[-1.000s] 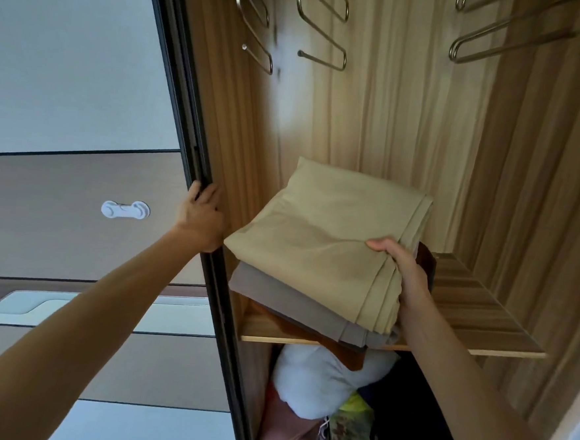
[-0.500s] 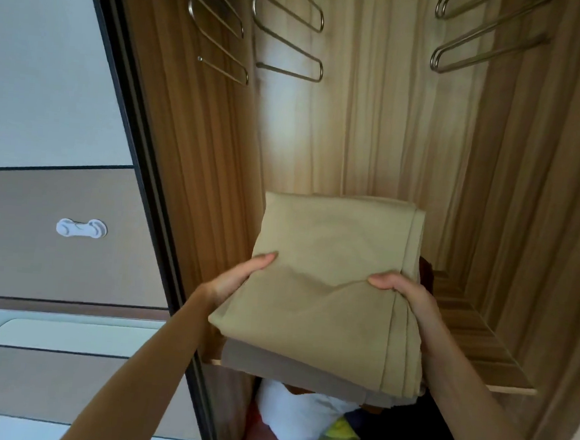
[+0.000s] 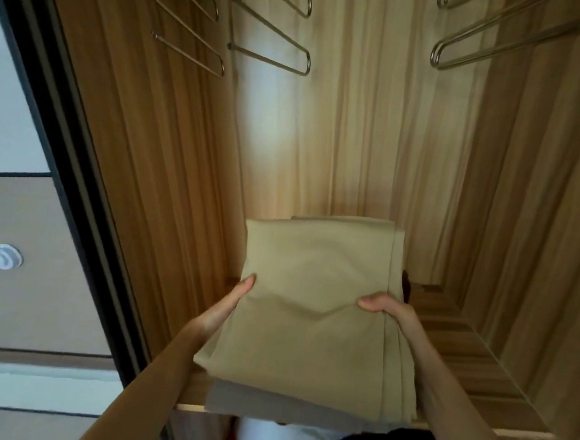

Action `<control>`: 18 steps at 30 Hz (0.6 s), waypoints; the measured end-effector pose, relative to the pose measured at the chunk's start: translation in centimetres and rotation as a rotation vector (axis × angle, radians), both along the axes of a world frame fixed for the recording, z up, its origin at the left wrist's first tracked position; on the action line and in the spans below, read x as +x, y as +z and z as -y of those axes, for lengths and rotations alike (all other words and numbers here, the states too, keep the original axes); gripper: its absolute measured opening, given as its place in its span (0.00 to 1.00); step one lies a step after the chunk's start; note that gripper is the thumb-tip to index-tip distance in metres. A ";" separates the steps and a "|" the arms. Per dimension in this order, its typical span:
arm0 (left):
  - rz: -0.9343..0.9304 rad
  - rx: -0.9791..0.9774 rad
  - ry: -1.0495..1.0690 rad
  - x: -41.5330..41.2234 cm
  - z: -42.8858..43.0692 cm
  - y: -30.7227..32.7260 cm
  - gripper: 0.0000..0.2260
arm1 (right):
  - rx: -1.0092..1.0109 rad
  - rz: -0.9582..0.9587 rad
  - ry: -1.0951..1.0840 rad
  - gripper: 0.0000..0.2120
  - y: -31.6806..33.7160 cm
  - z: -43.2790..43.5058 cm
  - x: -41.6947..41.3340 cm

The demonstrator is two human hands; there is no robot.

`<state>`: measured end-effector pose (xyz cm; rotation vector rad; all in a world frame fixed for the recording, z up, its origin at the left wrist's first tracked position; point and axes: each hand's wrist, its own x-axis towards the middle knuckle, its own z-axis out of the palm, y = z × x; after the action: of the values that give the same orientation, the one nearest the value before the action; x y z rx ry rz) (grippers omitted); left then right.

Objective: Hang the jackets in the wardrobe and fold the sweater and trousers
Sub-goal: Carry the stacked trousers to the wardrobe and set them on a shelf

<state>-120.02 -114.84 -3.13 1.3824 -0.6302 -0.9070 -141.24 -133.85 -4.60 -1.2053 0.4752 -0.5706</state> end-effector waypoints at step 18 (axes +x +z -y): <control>0.053 0.551 -0.019 10.9 2.7 -8.7 0.27 | 0.229 -0.412 0.164 0.42 -13.0 5.7 11.2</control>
<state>-109.14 -117.57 -11.79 1.8965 -0.4466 -1.1122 -130.05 -139.58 -17.63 -1.1290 0.7595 -0.1184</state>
